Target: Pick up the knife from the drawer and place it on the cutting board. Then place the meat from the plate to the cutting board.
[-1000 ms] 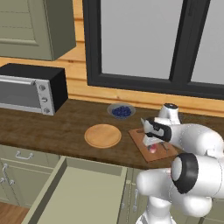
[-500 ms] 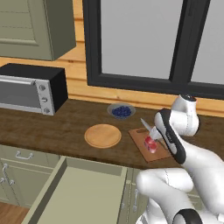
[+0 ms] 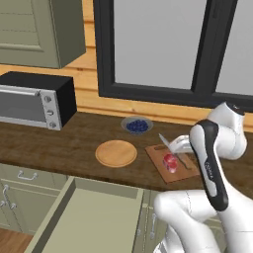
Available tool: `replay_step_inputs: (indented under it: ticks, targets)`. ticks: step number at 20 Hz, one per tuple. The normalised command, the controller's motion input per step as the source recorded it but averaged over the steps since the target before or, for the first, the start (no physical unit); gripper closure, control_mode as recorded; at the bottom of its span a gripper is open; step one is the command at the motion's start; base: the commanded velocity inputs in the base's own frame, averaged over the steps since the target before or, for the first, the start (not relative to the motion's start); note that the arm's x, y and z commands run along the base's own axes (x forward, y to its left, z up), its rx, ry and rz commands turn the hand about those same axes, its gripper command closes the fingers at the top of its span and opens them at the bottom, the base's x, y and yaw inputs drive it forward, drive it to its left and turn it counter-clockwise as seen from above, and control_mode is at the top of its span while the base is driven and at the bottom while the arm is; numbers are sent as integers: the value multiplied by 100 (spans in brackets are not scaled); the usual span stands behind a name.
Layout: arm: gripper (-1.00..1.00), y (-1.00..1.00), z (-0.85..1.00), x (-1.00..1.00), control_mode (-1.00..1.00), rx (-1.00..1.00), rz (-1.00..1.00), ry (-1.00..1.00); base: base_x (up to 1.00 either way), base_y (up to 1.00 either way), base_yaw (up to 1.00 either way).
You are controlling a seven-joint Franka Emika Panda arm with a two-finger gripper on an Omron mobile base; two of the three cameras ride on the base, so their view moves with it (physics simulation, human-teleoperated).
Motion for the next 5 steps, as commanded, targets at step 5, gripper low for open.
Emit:
replay_step_inputs:
  ticks: [5]
  targets:
    - [-100,22,52,-47,-100,33,0,0,0,0,0]
